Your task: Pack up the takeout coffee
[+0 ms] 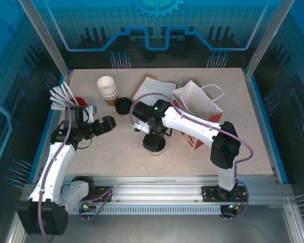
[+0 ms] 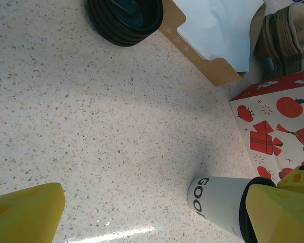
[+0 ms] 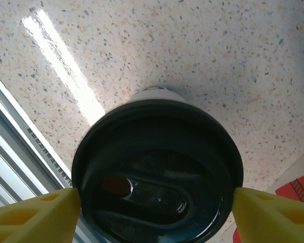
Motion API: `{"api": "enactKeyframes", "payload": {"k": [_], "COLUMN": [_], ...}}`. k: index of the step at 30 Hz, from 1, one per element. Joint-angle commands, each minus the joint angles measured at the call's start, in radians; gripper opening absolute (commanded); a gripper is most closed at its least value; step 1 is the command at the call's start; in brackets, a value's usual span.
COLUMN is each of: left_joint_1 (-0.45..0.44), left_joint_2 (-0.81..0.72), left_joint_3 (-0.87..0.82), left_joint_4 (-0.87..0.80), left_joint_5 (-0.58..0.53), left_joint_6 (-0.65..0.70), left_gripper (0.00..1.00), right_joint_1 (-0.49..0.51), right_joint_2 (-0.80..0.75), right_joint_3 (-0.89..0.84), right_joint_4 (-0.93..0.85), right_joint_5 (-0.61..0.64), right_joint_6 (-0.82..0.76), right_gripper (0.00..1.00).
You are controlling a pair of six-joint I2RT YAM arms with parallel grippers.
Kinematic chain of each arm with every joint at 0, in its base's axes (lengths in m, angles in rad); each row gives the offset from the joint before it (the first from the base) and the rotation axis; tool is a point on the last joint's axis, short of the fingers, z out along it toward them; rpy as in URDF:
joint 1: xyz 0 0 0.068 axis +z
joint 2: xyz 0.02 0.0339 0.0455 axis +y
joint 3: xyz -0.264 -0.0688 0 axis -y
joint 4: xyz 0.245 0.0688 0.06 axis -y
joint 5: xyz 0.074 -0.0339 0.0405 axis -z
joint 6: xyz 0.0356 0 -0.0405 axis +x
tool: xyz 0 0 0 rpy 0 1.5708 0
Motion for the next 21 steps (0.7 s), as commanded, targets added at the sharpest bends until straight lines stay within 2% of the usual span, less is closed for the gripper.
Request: {"api": "enactKeyframes", "payload": {"k": [1,9,14,21], "left_joint_1": [0.008,0.008,0.008,0.008], "left_joint_2": [-0.002,-0.002,-0.001,-0.004], "left_joint_3": [-0.009,-0.012,-0.013,-0.016], "left_joint_4": [0.009,0.013,0.013,0.017], "left_joint_5": [0.032,0.039,0.042,0.051], "left_joint_6": [0.003,0.002,0.001,-0.004], "left_gripper": [0.93,0.93,0.93,0.93], "right_joint_1": [-0.015,-0.018,-0.018,-0.018], "right_joint_2": [-0.026,-0.021,-0.023,-0.021], "right_joint_3": [-0.016,-0.023,-0.031,-0.037], "right_joint_4": [-0.024,-0.021,-0.017,-0.009], "right_joint_5": [-0.005,0.004,0.009,0.018], "right_joint_6": [0.008,0.005,0.006,0.01], "right_gripper": [0.81,0.83,0.8,0.81]}}
